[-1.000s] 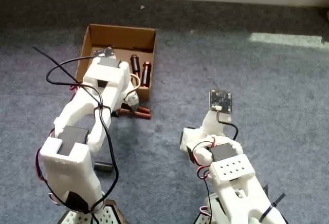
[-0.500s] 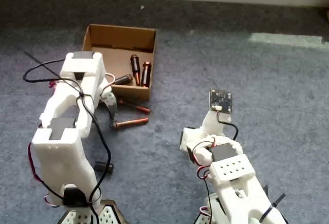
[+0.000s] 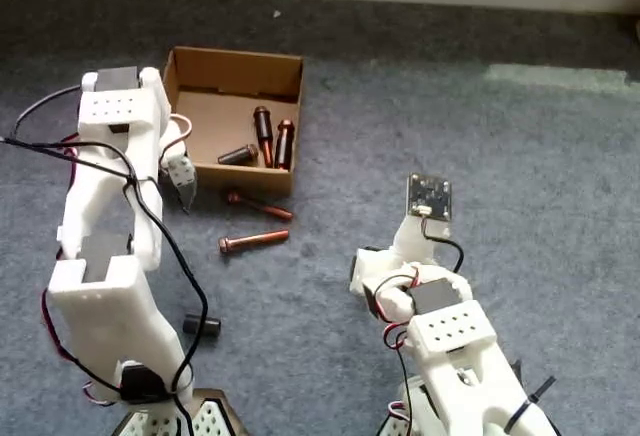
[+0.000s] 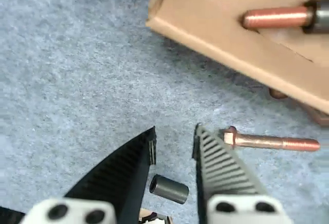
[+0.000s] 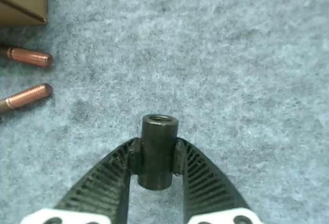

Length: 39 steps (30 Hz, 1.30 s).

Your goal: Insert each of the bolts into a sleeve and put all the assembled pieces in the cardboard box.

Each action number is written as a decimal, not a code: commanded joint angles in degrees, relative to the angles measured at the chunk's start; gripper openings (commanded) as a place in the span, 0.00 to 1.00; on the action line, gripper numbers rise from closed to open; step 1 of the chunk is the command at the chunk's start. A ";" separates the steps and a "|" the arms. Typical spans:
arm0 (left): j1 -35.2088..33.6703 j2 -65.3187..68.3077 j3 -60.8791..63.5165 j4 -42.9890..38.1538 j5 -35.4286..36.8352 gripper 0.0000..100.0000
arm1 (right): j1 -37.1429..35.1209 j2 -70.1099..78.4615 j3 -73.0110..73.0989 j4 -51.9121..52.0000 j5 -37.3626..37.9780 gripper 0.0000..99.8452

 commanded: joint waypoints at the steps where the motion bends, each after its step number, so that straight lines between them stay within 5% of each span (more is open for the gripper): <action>1: 7.43 -9.36 -0.31 1.05 -2.46 0.02 | 0.84 -1.54 -0.31 -0.92 -0.26 0.01; 9: 19.03 -17.19 11.21 -0.79 4.92 0.02 | 2.68 -1.54 -0.40 -0.92 -0.26 0.01; 16: 24.40 -17.36 25.71 -10.29 -12.31 0.00 | 3.47 -1.54 -0.40 -0.92 -0.26 0.01; 20: 24.66 -17.19 33.10 -17.14 -14.51 0.02 | 3.47 -1.54 -0.40 -0.92 -0.26 0.01; 27: 17.89 -17.19 38.11 -23.38 -16.26 0.16 | 3.47 -1.54 -0.40 -0.92 -0.26 0.01; 39: 3.47 -17.19 37.58 -35.16 -16.18 0.17 | 3.47 -1.54 -0.40 -0.92 -0.26 0.01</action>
